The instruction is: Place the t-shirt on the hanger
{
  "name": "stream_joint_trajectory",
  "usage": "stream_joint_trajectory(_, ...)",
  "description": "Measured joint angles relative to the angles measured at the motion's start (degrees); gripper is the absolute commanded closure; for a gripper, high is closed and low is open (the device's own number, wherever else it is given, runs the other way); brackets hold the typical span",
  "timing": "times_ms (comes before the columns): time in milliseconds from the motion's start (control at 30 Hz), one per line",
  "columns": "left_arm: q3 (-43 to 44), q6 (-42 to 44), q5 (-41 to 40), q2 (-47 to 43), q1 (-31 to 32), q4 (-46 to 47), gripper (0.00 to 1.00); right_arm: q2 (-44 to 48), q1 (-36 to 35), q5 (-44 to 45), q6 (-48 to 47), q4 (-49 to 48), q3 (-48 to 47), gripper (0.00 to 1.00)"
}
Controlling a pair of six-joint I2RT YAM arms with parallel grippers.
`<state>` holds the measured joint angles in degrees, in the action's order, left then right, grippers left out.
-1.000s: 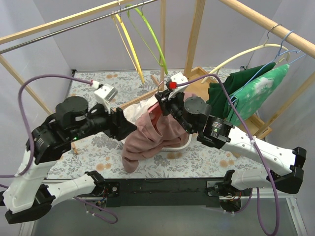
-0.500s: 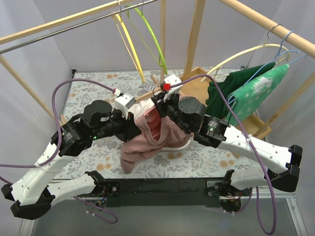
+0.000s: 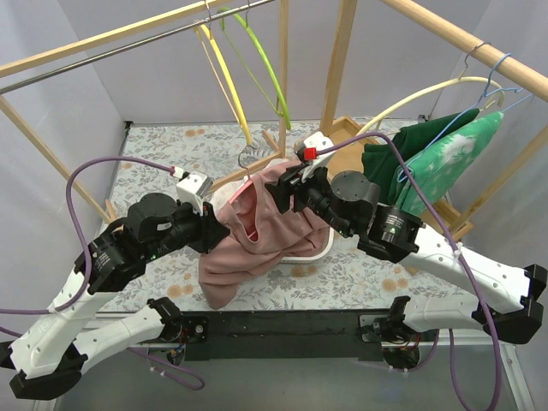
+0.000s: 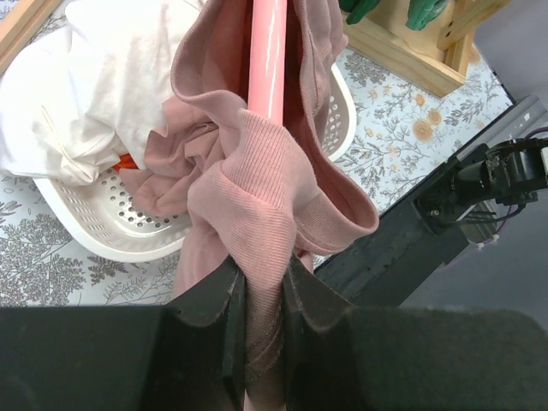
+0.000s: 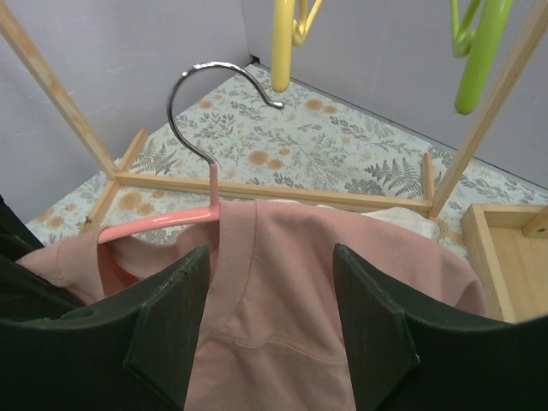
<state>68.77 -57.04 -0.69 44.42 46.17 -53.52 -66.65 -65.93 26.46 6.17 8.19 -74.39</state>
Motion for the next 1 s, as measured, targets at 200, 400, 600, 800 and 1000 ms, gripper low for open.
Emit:
stream_joint_trajectory(200,0.0,0.2,0.7,-0.9,0.0,-0.9,1.0,0.0,2.3,-3.8,1.7,1.2,2.8,0.38)
stream_joint_trajectory(400,0.4,0.5,1.6,-1.9,0.0,-3.6,1.0,-2.9,8.7,-14.5,2.8,1.6,5.9,0.51)
stream_joint_trajectory(600,1.9,0.9,1.6,-2.8,0.0,-5.7,1.0,-5.4,11.1,-23.1,3.5,0.8,6.0,0.87)
stream_joint_trajectory(800,4.9,1.6,0.8,-2.8,0.0,-8.7,1.0,-5.9,11.1,-23.3,4.1,2.7,4.0,0.99)
stream_joint_trajectory(1000,10.5,1.7,-0.4,-3.0,0.0,-11.7,1.0,-2.8,12.7,-11.4,4.3,7.4,-2.7,0.99)
